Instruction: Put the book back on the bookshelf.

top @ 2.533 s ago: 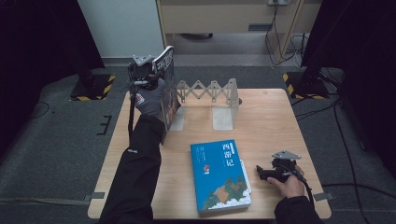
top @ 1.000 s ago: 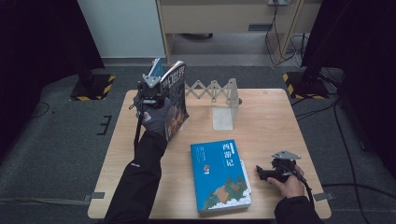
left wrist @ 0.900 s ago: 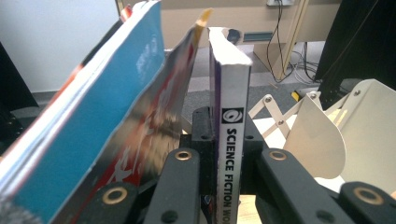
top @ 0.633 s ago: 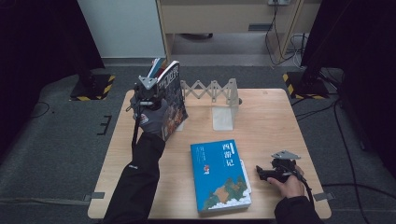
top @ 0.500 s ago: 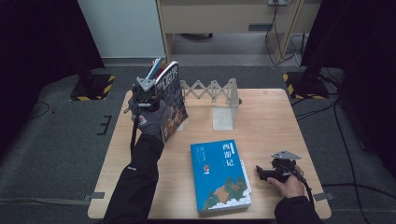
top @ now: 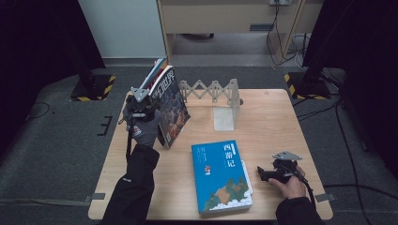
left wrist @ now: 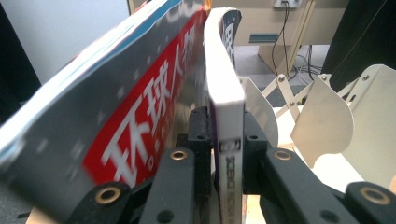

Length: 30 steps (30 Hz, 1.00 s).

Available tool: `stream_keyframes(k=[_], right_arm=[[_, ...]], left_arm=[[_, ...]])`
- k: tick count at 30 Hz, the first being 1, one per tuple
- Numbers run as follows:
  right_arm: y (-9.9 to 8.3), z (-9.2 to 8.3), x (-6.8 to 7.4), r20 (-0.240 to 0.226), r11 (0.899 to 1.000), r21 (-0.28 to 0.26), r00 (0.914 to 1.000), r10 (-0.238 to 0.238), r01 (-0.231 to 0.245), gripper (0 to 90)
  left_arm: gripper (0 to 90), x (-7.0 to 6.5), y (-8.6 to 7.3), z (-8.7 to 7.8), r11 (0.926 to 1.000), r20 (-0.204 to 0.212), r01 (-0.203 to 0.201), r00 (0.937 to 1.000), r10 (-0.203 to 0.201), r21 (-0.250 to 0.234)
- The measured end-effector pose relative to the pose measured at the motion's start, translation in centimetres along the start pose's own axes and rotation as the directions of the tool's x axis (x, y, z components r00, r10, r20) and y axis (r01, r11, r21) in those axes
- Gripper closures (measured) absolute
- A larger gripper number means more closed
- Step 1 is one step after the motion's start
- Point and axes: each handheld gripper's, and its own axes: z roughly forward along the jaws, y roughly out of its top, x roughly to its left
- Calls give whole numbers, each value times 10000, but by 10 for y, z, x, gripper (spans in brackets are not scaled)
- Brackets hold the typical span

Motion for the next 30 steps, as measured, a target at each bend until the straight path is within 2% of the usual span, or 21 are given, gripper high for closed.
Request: stream_keyframes(k=[5, 11, 13, 16, 19, 21, 26, 30], right_arm=[[0, 0, 0, -3, 10000, -8, 10000, 37, -37, 30], [0, 0, 1, -6, 10000, 9, 10000, 57, -57, 31], [0, 0, 1, 0, 10000, 6, 10000, 58, -58, 30], [0, 0, 1, -14, 10000, 19, 10000, 68, -68, 30], [0, 0, 1, -14, 10000, 18, 10000, 66, -66, 30], [0, 0, 1, -8, 10000, 8, 10000, 49, -49, 30], [0, 0, 1, -11, 10000, 5, 10000, 48, -48, 30], [0, 0, 1, -12, 10000, 8, 10000, 53, -53, 30]], left_arm=[[748, 4, -1, -8, 9999, -42, -67, 10000, 67, 115], [707, 8, 10, -11, 9992, -260, -58, 9996, 69, 405], [713, 7, 12, -11, 9981, -454, -192, 9987, 219, 578], [787, 6, 14, -12, 9978, -384, -168, 9991, 193, 638], [813, 5, 14, -13, 9992, -258, -145, 9995, 154, 371], [818, 3, 15, -12, 9998, -357, -202, 9992, 205, 82], [820, 1, 17, -7, 9988, -300, 198, 9993, -212, -454], [819, -5, 22, 0, 9981, -621, 13, 9981, -51, -617]])
